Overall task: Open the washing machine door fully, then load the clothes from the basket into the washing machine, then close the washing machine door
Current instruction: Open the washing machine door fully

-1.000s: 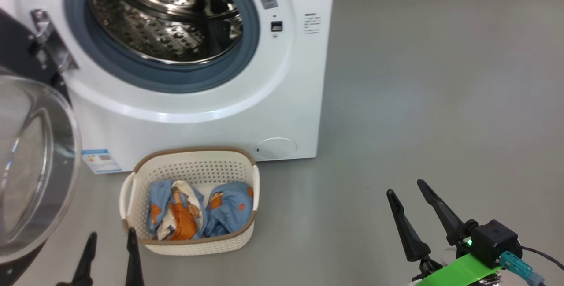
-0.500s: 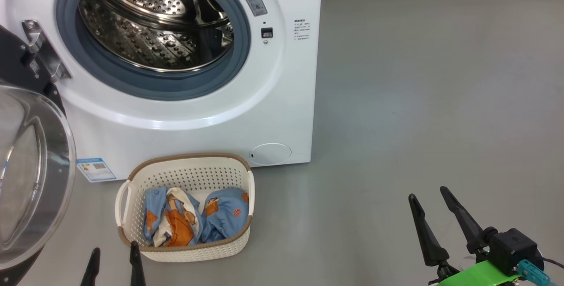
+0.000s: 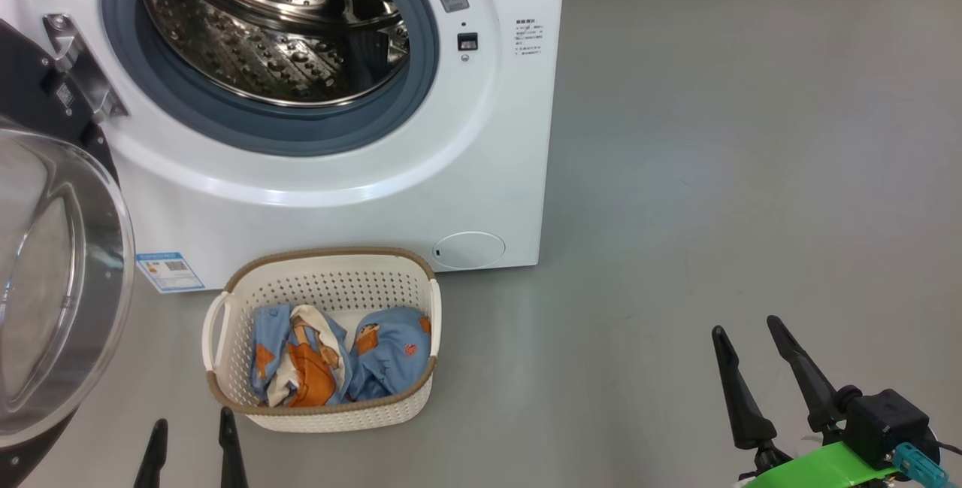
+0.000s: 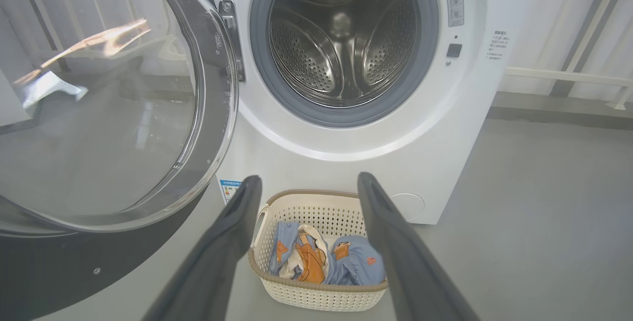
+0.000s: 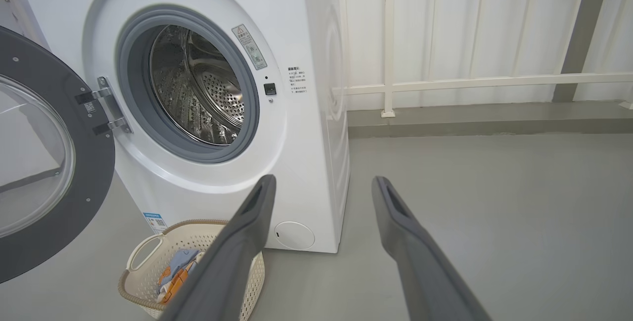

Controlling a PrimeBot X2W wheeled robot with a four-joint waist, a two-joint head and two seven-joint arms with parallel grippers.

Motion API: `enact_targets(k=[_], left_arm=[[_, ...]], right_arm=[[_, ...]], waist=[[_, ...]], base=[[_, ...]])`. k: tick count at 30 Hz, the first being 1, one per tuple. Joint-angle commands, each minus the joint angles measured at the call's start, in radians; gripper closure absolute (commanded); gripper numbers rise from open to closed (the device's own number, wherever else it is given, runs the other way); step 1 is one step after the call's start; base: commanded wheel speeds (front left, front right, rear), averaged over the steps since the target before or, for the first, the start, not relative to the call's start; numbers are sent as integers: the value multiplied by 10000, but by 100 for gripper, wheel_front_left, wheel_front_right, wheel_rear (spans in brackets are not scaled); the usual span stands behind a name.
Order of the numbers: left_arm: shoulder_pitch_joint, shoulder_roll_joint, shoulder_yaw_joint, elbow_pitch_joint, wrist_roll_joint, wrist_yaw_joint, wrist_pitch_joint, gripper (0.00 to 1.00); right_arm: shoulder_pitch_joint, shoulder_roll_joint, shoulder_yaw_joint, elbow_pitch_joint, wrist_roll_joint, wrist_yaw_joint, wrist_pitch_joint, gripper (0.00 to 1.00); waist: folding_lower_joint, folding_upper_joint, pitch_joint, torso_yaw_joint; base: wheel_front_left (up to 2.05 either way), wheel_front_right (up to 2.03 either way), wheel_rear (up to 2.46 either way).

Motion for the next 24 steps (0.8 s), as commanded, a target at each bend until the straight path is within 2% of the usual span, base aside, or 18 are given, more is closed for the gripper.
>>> enact_targets(k=[1, 24], left_arm=[[-313, 110, 266, -271, -47, 21, -118, 0], [-509, 236, 120, -36, -107, 95, -186, 0]], right_arm=[[-82, -25, 217, -230, -125, 16, -122, 0], [-203, -16, 224, -90, -68, 16, -122, 0]], waist=[[1, 0, 20, 14], [1, 0, 66, 241]], base=[[0, 0, 0], [0, 0, 0]])
